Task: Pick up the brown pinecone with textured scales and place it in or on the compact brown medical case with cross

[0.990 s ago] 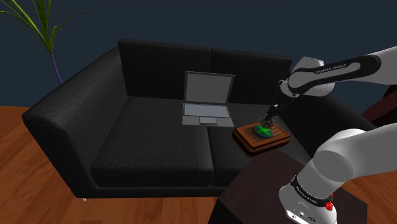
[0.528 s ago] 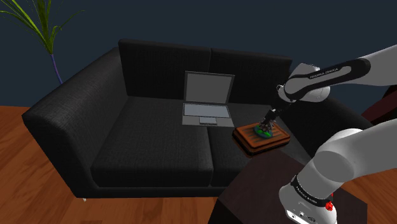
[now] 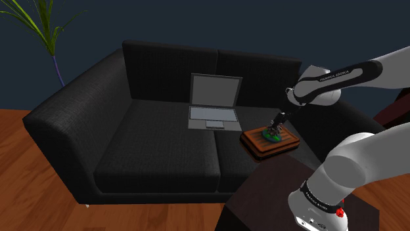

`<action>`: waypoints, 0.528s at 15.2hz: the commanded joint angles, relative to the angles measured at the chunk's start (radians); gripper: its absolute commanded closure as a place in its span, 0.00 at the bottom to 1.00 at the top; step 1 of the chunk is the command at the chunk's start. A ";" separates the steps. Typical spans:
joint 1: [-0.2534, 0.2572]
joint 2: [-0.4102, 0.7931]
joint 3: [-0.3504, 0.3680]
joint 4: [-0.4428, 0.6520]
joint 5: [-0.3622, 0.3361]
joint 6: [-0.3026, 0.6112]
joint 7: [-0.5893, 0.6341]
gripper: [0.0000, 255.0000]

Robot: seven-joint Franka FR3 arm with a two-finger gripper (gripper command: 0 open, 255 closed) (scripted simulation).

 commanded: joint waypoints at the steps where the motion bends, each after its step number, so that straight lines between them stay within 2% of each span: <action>1: 0.000 0.000 0.000 0.000 0.000 0.000 0.000 0.00; 3: 0.001 0.001 0.000 0.000 0.001 0.000 0.000 0.00; 7: -0.041 -0.126 0.047 0.057 -0.017 -0.182 0.021 0.00; 8: -0.041 -0.126 0.048 0.057 -0.017 -0.182 0.021 0.00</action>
